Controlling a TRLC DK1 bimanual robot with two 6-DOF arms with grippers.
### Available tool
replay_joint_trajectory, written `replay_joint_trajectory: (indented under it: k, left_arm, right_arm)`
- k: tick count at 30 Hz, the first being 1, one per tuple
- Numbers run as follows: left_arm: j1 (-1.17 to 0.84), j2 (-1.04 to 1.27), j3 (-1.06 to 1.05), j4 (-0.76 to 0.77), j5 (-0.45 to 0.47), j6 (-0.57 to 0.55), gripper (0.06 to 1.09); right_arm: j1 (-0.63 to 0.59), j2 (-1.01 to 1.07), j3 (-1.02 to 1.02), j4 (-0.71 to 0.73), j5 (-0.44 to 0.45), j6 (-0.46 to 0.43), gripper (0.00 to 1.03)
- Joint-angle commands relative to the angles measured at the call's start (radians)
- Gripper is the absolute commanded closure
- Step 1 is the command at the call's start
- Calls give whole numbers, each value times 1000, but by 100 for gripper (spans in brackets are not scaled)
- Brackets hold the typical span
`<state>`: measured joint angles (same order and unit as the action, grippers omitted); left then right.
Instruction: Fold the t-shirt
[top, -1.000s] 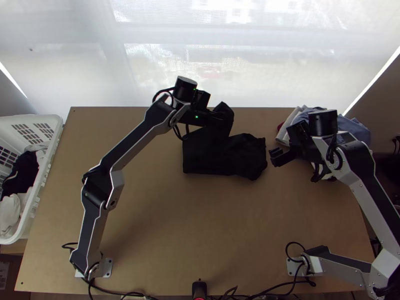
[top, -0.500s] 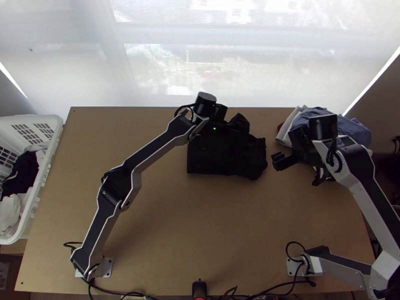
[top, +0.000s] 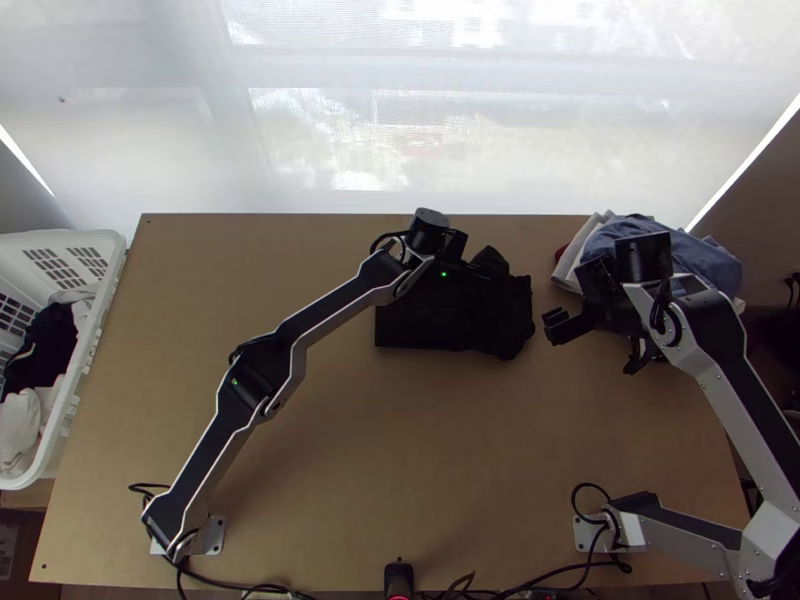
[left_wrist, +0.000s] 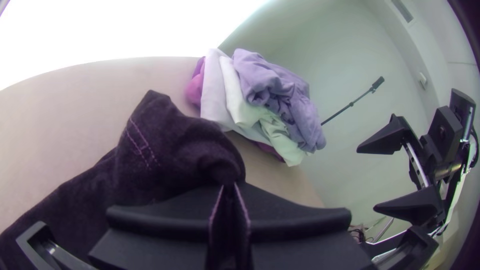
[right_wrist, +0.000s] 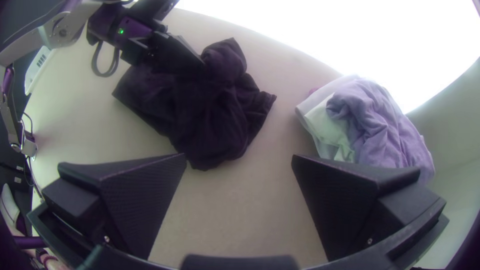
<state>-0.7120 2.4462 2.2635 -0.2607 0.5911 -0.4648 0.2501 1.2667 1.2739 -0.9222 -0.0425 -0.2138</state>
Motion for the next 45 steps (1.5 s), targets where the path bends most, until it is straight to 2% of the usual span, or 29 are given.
replay_joint_trajectory:
  k: [1, 2, 4, 6, 7, 14, 18, 20, 25, 30, 34, 41, 45]
  left_arm:
    - [-29, 45, 14, 64, -1, -55, 104]
    - [-29, 48, 10, 64, -1, -57, 89]
    - [-24, 53, 7, 60, 3, -57, 47]
    - [-14, 45, 7, 60, 27, -57, 14]
    - [-7, 34, 7, 51, 32, -63, 10]
    - [148, -142, -48, -158, 118, -25, 10]
    - [283, -231, -51, -388, 176, 86, 10]
    - [332, -251, -96, -526, 191, 212, 10]
    - [385, -332, -378, -549, 188, 321, 10]
    - [362, -377, -479, -542, 184, 328, 10]
    - [341, -383, -478, -538, 151, 328, 10]
    - [327, -371, -449, -540, 134, 328, 10]
    - [316, -342, -395, -552, 121, 321, 10]
  right_arm:
    - [6, 2, 12, -6, 3, -2, 5]
    - [6, 2, 21, -12, 4, -4, 5]
    - [2, 3, 24, -17, 6, -4, 5]
    - [0, 2, 7, -17, 6, -4, 5]
    - [2, 2, -1, -15, 6, -4, 5]
    - [31, 80, 13, 72, 6, -24, 5]
    - [75, 197, 90, 163, 6, -35, 5]
    - [117, 280, 147, 210, 6, -29, 5]
    - [213, 530, 272, 298, 4, 5, 5]
    - [273, 685, 288, 362, -13, 19, 5]
    - [241, 642, 137, 407, -30, 19, 5]
    - [115, 359, -185, 421, -42, -15, 5]
    - [83, 212, -306, 419, -42, -22, 5]
